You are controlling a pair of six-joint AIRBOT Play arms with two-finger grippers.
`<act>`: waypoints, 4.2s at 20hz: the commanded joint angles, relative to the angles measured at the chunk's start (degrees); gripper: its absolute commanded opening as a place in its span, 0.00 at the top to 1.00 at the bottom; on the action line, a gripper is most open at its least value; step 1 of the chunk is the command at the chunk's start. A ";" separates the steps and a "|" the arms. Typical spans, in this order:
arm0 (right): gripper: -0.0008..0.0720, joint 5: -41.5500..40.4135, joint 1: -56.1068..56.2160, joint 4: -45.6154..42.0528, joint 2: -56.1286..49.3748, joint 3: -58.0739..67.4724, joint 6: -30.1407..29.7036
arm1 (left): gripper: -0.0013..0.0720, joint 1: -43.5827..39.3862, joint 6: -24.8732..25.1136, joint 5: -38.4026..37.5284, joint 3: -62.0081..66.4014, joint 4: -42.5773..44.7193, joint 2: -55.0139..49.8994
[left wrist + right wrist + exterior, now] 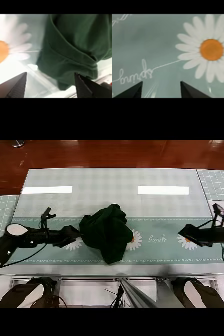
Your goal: Fold the shirts.
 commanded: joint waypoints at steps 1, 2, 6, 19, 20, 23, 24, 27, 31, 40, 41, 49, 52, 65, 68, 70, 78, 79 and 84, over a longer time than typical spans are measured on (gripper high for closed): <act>0.22 -2.10 4.87 12.37 -0.07 -4.09 -6.49 | 0.03 -3.98 10.05 6.69 -5.11 -10.27 -3.76; 0.22 -2.51 7.17 12.37 -0.07 -4.09 -6.47 | 0.03 -5.22 10.56 7.89 -4.85 -10.34 -5.05; 0.22 -4.13 16.98 12.37 -0.09 -4.09 -3.10 | 0.10 -10.58 15.65 10.10 -3.43 -16.17 -9.79; 0.22 -18.34 42.97 22.21 -15.19 -2.95 1.33 | 0.94 -11.82 18.58 9.75 3.82 -18.97 -10.56; 0.22 -18.40 43.34 23.34 -17.16 -2.01 0.07 | 0.94 -11.80 18.58 9.73 3.82 -18.97 -10.56; 0.22 -18.18 43.32 24.50 -21.68 0.72 -1.29 | 0.94 -11.82 18.58 9.73 3.82 -18.97 -10.56; 0.22 -18.27 43.32 24.85 -22.71 1.46 -1.73 | 0.94 -11.82 18.58 9.70 3.82 -18.97 -10.56; 0.22 -18.32 43.32 27.36 -25.42 4.13 -3.72 | 0.94 -11.82 18.58 9.57 3.82 -18.97 -10.56; 0.22 -18.47 43.32 35.01 -27.71 7.67 -9.16 | 0.94 -11.82 18.58 9.57 3.82 -18.97 -10.58; 0.96 -13.42 41.66 32.26 -32.50 18.21 -14.93 | 0.94 -9.01 18.60 7.17 5.38 -20.24 -10.45; 0.96 -9.42 39.89 29.14 -32.39 22.18 -14.32 | 0.94 -7.06 18.67 4.81 7.30 -21.44 -10.16; 0.96 14.05 26.67 9.57 -28.92 81.48 -2.97 | 0.94 5.31 8.46 0.68 50.56 -23.43 -6.19; 0.96 21.86 26.62 2.05 -22.97 92.50 -3.28 | 0.94 8.96 4.55 0.63 65.22 -22.36 -3.69; 0.96 34.99 26.62 0.04 12.70 67.38 1.11 | 0.94 16.15 -6.95 -17.05 69.07 5.35 26.43; 0.96 32.94 26.62 4.33 16.72 53.79 1.75 | 0.94 16.02 -9.05 -23.87 56.41 5.49 31.95; 0.96 29.38 26.64 6.71 17.94 44.15 1.88 | 0.94 16.02 -10.01 -23.93 44.30 5.55 35.56; 0.96 6.58 26.67 8.96 4.57 21.40 -3.08 | 0.94 10.27 1.68 -8.81 0.48 1.18 29.66; 0.96 3.63 26.67 10.34 0.31 21.44 -4.63 | 0.94 8.41 1.70 -3.45 -0.87 1.16 26.93; 0.96 -8.96 26.67 24.85 -22.03 24.37 -13.70 | 0.94 -0.85 6.60 16.65 0.61 -2.75 9.81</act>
